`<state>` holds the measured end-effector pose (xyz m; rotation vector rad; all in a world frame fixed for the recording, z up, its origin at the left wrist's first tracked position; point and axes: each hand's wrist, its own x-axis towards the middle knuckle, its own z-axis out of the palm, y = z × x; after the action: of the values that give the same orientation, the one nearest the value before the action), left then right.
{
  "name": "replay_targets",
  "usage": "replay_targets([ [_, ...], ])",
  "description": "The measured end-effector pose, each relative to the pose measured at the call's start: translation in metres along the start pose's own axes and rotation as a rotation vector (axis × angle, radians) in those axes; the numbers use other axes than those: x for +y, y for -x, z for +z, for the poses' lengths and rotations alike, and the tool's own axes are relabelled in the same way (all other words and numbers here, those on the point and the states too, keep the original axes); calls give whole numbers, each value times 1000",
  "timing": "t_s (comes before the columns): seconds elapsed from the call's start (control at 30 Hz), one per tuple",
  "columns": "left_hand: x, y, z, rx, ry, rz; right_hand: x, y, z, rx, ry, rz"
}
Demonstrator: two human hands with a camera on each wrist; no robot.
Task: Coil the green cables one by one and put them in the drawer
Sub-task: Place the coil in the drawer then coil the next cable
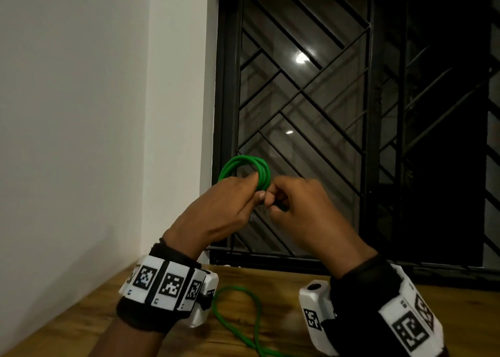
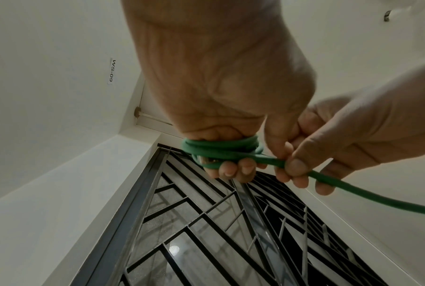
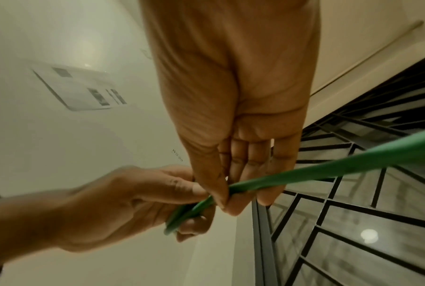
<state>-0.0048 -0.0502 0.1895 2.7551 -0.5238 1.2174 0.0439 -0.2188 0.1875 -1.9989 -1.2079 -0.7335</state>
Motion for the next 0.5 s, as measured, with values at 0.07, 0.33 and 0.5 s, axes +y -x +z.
replay_targets([
  [0.07,-1,0,1,-32,-11,11,3,0,1,31,30,-10],
  [0.33,-5,-1,-8,28,-32,-68,14,1,-10,105,173,71],
  [0.5,4,0,-11,19,-63,-60,10,4,-14,155,303,40],
])
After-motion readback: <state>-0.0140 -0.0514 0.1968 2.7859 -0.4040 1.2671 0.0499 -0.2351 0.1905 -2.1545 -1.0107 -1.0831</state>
